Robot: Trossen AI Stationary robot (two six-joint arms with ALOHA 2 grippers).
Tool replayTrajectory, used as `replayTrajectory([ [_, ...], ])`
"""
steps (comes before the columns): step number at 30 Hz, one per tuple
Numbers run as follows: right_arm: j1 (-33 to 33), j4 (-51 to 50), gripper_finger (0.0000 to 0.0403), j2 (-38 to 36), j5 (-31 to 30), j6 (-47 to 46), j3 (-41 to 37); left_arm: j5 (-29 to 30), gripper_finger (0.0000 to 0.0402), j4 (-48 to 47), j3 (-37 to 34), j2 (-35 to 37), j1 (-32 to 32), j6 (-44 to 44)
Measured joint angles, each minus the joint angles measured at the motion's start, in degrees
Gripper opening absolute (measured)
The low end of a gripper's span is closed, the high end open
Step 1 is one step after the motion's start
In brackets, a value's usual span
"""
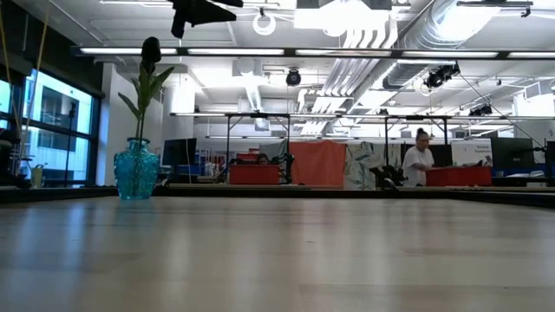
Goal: Sort flowers into vase by color
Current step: Put the pink flower into the transparent vase
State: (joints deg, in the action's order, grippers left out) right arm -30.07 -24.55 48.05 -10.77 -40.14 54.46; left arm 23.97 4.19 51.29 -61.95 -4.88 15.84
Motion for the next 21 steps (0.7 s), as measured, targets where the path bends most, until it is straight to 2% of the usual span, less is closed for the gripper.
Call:
replayTrajectory([
  [4, -4.05, -3.90, 0.0000, -3.62, -7.08, -0.15, 0.00, 0.01, 0.0136, -0.01, 0.00, 0.00, -0.01, 0.50],
  [8, -7.92, -1.55, 0.0000, -6.67, -11.72, 2.39, 0.00, 0.01, 0.0136, -0.03, 0.00, 0.00, -0.01, 0.54],
  [14, -11.47, 2.44, 0.0000, -7.94, -13.11, 7.25, 0.00, 1.45, 0.0136, -0.04, 0.00, 0.00, -0.22, 0.54],
  [21, -12.45, 0.69, 0.0000, -2.89, -13.15, 9.68, -0.04, 2.73, 0.0136, -0.05, 0.00, 0.00, -0.38, 2.22],
])
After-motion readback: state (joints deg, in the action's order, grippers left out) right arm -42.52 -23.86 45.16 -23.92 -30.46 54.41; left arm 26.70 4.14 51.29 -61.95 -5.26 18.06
